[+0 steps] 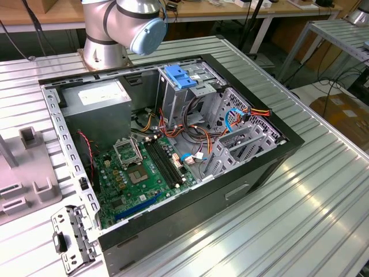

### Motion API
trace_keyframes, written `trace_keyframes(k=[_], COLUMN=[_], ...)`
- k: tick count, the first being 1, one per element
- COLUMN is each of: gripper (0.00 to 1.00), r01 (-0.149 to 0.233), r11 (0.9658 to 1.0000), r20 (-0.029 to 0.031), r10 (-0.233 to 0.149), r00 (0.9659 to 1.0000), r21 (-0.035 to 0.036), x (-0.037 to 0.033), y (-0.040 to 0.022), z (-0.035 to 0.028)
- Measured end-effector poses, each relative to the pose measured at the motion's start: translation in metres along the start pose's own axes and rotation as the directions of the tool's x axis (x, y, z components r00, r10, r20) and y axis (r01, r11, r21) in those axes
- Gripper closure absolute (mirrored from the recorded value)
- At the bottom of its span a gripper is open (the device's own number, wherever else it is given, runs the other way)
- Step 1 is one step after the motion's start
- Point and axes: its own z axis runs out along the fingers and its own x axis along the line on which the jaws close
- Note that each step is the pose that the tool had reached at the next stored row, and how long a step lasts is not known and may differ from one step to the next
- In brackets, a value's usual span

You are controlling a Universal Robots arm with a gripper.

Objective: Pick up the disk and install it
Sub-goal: 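Pick up the disk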

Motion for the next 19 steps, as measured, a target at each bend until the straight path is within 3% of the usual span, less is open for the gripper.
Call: trace_keyframes(k=[16,19], gripper=[0.63,0.63], r01=[0.0,0.0], r11=[1.0,1.0], r20=[0.0,0.0], r10=[0.0,0.0], r00=[1.0,1.0], r21=[0.0,0.0], x=[-0.0001,-0.0002], y=[-0.0057,-0.0105], z=[-0.0001,-0.0001])
